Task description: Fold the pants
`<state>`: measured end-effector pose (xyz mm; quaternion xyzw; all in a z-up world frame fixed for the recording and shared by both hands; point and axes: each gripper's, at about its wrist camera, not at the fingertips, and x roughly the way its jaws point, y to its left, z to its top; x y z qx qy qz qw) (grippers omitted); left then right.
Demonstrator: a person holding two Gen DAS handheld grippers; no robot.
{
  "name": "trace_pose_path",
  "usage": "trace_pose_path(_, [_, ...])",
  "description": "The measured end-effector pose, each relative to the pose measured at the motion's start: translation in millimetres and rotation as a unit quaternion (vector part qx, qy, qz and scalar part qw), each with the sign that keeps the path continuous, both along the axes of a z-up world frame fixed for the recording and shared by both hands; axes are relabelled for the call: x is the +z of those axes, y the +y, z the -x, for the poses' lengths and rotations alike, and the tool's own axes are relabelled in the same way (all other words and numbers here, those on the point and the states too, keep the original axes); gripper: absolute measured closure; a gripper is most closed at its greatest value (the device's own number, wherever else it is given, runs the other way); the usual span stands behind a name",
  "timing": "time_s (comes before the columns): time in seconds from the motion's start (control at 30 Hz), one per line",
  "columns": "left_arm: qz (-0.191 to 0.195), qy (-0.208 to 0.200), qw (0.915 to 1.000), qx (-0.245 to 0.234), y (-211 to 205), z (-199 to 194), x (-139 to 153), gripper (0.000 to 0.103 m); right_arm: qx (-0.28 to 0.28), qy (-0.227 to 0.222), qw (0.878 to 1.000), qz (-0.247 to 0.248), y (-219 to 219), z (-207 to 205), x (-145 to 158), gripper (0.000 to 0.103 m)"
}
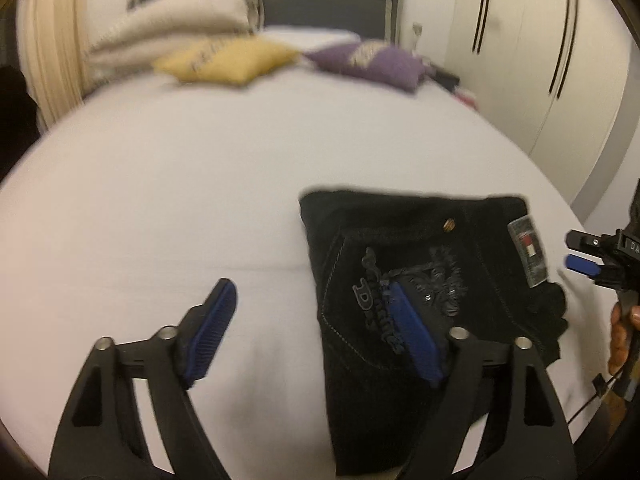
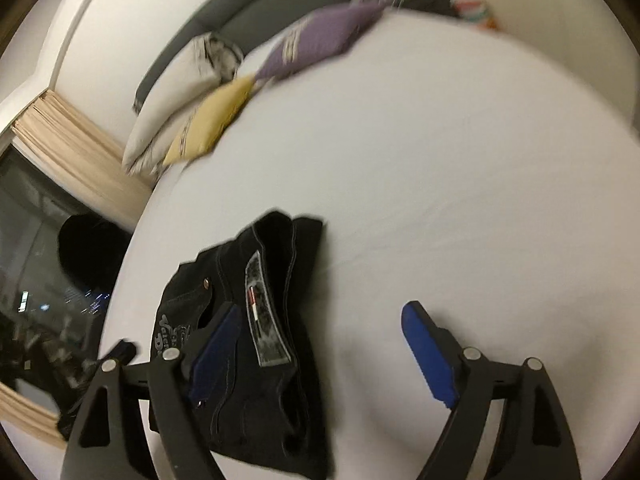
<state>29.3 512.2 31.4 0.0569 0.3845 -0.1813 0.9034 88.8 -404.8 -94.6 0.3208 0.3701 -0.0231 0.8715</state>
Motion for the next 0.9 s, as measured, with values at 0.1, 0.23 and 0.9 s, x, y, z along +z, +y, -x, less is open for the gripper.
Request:
trace_pose_path(0.1, [-0.006,-0.064,0.9978,0.01,5,44,41,0.003,-0.023,-0.033,0.996,0.074,13,34,35,0.018])
trace_pose_path(0.23, [-0.019,-0.187,0.9814,0.038,13,108,98,0.0,-0.066,-0.127,0.97,0.195,42,84,102,0.005])
trace_pose_path(0.9, [-0.003,-0.207,0.9701,0.126,60,238,202,0.0,-0.122,-0.301,0.889,0.324,140,230,266,0.0])
